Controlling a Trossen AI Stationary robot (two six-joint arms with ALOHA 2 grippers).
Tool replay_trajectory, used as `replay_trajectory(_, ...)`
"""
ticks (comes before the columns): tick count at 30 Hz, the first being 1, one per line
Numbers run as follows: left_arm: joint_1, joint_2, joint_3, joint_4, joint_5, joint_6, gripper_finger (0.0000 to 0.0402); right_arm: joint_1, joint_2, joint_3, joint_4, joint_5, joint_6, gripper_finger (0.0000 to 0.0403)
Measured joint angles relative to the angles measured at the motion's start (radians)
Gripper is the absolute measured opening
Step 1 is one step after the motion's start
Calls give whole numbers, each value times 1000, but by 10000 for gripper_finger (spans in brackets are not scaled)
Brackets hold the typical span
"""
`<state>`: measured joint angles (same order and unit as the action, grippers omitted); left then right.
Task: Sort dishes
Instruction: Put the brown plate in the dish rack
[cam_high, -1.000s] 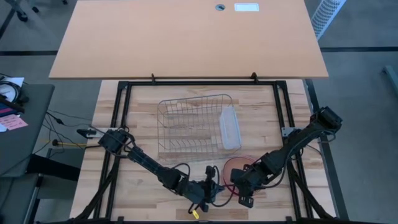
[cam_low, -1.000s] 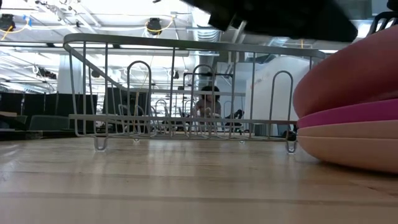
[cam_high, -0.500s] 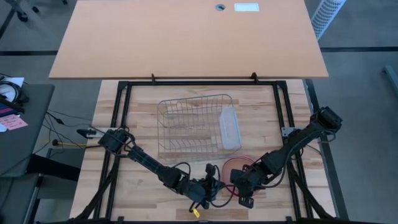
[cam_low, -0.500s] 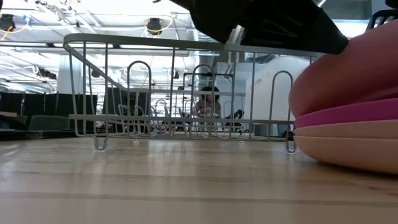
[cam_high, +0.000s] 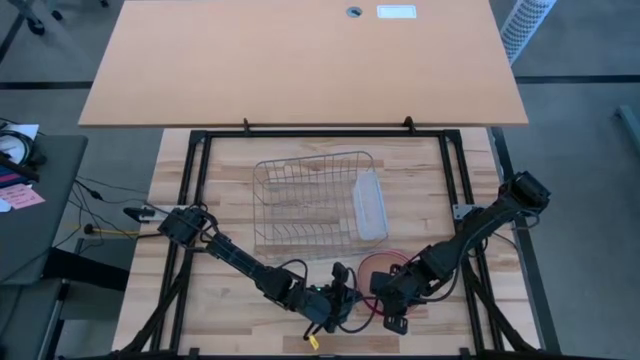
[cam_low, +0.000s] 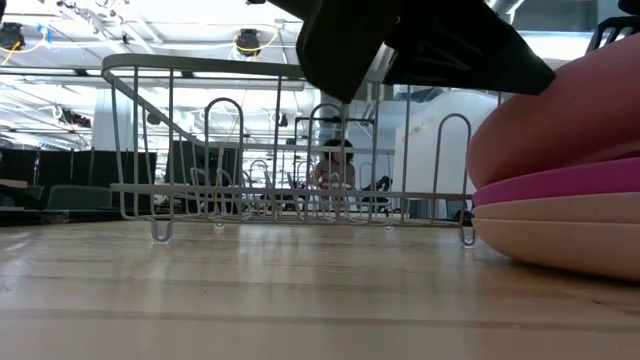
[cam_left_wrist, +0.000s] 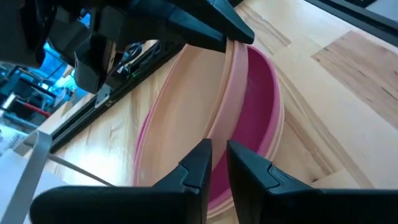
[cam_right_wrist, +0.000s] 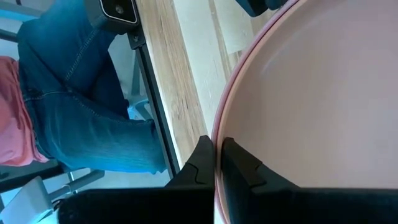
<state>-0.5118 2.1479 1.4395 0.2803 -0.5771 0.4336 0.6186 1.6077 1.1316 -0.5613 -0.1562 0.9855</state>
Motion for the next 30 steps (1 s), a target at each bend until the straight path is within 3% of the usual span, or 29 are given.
replay_trajectory(30,-24,0,0,7,-48,110,47,0,0,-1,25,-1,-8,11)
